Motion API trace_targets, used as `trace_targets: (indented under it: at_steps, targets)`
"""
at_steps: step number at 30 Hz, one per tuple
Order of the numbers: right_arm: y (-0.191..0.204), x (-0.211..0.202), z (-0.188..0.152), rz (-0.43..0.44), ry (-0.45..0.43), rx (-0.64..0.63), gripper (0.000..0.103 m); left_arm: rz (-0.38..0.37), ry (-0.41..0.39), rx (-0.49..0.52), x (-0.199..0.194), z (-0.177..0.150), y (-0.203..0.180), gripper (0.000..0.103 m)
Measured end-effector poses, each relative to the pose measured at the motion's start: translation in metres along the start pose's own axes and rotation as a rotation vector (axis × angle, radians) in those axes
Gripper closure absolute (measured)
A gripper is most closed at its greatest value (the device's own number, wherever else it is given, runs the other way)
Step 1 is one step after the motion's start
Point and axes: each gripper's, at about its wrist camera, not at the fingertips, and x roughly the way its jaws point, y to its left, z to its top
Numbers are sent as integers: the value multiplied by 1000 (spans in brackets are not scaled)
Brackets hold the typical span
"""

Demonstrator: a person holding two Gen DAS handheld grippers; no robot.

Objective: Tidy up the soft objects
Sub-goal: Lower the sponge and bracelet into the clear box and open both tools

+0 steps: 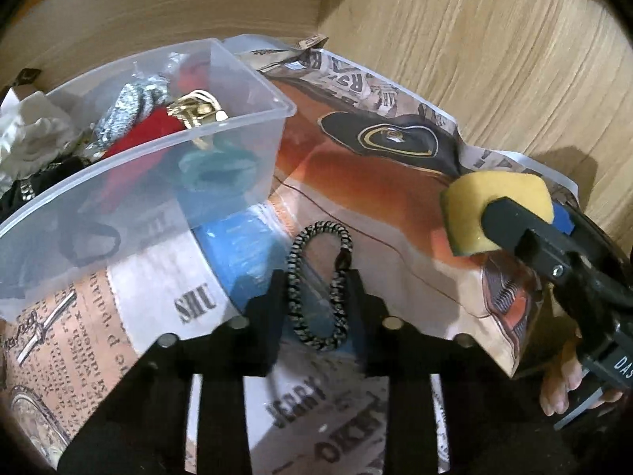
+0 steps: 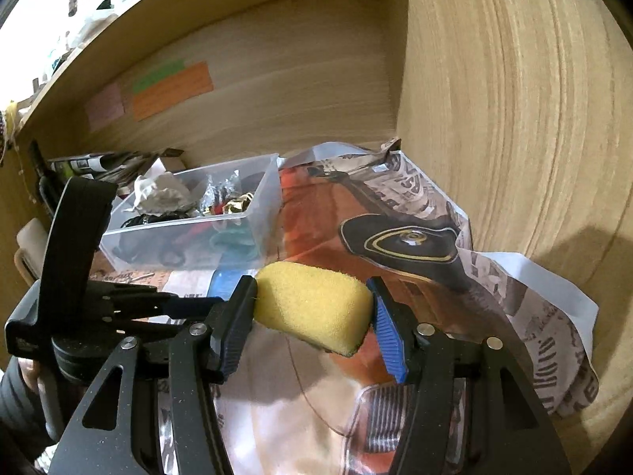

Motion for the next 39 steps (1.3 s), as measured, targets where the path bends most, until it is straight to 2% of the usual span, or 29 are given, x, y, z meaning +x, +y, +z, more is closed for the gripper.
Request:
trace_targets:
  at_steps: [3, 6, 17, 20, 27, 34, 39]
  targets:
    - [6, 3, 4, 10, -3, -13, 49, 14, -24, -5, -11, -3, 9, 84]
    - [13, 6, 8, 24, -10, -26, 49, 18, -57, -29, -26, -3, 19, 84]
    - [46, 17, 42, 84, -65, -92, 49, 94, -294, -63, -119, 7, 51, 87]
    - [56, 24, 54, 110, -79, -116, 48, 133, -330, -59, -132, 15, 62, 87]
    - [86, 55, 78, 149, -69, -193, 48, 195, -336, -110, -132, 29, 97, 87]
    - [90, 97, 84, 173, 14, -178, 48, 213, -291, -139, -100, 41, 119, 87]
    - [88, 120, 78, 150, 71, -181, 46, 217, -250, -161, -76, 41, 134, 86]
